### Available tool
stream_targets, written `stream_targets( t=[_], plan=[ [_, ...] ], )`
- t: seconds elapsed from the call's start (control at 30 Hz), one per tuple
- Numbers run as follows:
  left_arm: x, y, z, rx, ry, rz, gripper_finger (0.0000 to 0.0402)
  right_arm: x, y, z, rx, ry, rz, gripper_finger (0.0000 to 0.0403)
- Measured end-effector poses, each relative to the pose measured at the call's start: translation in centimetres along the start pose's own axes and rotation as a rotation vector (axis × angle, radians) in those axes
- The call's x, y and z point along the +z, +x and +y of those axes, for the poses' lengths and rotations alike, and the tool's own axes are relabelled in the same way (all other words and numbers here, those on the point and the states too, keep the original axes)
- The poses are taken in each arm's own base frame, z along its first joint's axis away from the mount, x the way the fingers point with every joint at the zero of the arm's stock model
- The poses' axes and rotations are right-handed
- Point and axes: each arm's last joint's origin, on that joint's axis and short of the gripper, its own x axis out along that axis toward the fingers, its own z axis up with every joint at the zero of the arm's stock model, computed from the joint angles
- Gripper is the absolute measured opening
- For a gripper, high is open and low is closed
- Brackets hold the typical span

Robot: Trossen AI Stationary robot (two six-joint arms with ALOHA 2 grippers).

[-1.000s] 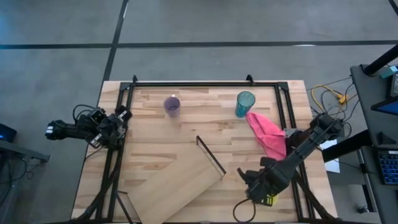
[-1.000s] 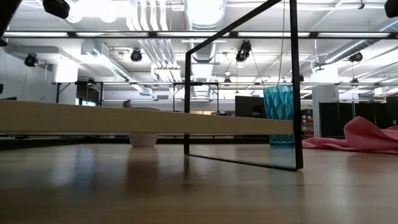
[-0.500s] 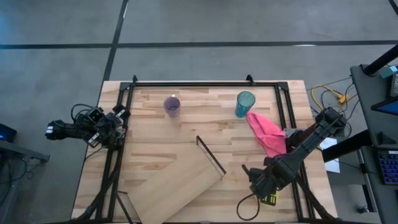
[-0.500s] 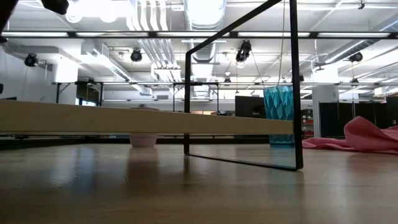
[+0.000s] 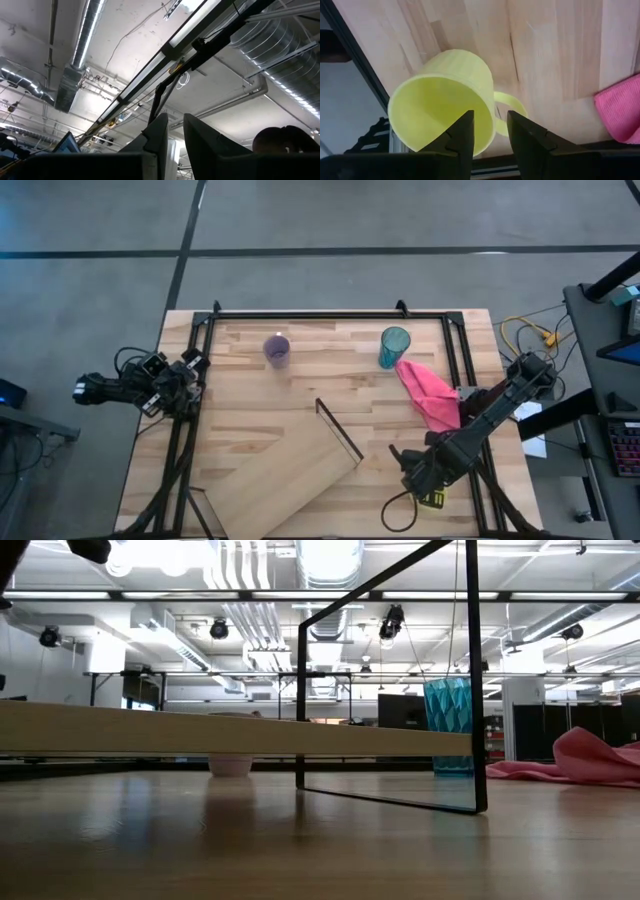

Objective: Stack small to large cups/mugs on shelf
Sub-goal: Put the yellow mug on the shelf

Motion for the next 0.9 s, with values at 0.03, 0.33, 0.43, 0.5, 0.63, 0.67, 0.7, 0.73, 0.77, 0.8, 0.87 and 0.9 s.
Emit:
stream_targets(
  t=[0.03,0.33,0.43,0.5,0.63,0.67,0.7,0.73,0.77,0.8,0.87,0.9],
  plan=[
    [0.0,0.0,0.0,0.000,0.001,0.000,0.0048,0.0,0.1,0.0,-0.002,0.000,0.001,0.0111],
    [0.0,0.0,0.0,0.000,0.002,0.000,0.0047,-0.3,1.7,-1.0,-0.053,0.011,0.034,0.0111],
    [0.0,0.0,0.0,0.000,0.002,0.000,0.0048,-0.3,2.3,-1.3,-0.065,0.014,0.042,0.0111],
    [0.0,0.0,0.0,0.000,0.002,0.000,0.0048,-0.3,2.6,-1.3,-0.061,0.013,0.040,0.0111],
    [0.0,0.0,0.0,0.000,0.002,0.000,0.0048,-0.2,3.3,-1.3,-0.033,0.008,0.030,0.0110],
    [0.0,0.0,0.0,0.000,0.002,0.000,0.0047,-0.1,3.5,-1.3,-0.029,0.007,0.028,0.0107],
    [0.0,0.0,0.0,0.000,0.002,0.000,0.0048,-0.1,3.6,-1.4,-0.028,0.007,0.028,0.0104],
    [0.0,0.0,0.0,0.000,0.002,0.000,0.0048,-0.2,3.6,-1.4,-0.031,0.008,0.030,0.0099],
    [0.0,0.0,0.0,0.000,0.002,0.000,0.0047,-0.2,3.6,-1.5,-0.033,0.008,0.031,0.0093],
    [0.0,0.0,0.0,0.000,0.002,0.000,0.0047,-0.2,3.6,-1.5,-0.034,0.009,0.031,0.0084],
    [0.0,0.0,0.0,0.000,0.002,0.000,0.0047,-0.2,3.6,-1.5,-0.033,0.009,0.031,0.0063],
    [0.0,0.0,0.0,0.000,0.002,0.000,0.0048,-0.2,3.6,-1.5,-0.033,0.008,0.031,0.0051]
  ],
)
